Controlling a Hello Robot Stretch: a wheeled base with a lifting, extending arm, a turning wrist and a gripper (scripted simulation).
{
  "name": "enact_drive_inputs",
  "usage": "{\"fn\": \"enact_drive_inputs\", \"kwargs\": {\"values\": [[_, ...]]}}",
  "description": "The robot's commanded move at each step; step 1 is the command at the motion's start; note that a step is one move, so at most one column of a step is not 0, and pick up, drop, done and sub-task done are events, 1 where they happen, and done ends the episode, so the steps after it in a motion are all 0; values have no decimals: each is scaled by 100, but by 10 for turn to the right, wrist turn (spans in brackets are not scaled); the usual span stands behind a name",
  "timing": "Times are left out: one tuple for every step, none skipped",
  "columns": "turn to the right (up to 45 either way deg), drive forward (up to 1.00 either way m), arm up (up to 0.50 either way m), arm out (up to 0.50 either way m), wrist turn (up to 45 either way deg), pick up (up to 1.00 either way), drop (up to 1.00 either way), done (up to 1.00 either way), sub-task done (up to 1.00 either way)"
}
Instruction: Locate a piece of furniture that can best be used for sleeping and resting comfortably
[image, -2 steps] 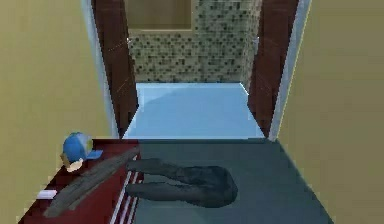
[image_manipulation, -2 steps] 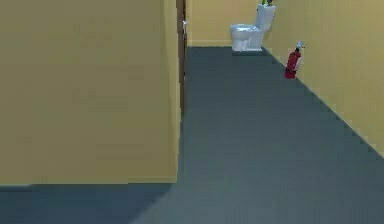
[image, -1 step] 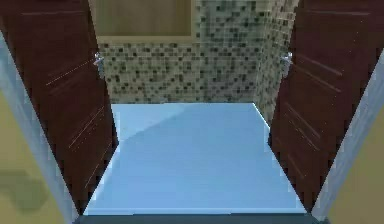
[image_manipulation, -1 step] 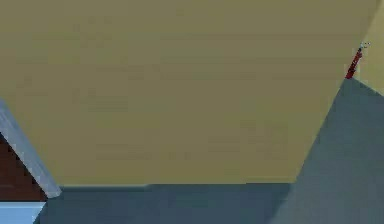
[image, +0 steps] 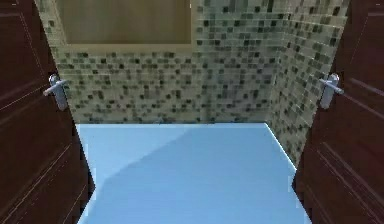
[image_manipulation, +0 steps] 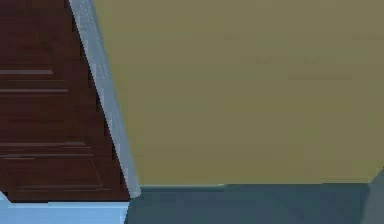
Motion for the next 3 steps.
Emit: {"fn": "enact_drive_inputs", "kwargs": {"values": [[-150, 0, 0, 0, 0, 0, 0, 0, 0], [0, 100, 0, 0, 0, 0, 0, 0, 0], [0, 50, 0, 0, 0, 0, 0, 0, 0]]}}
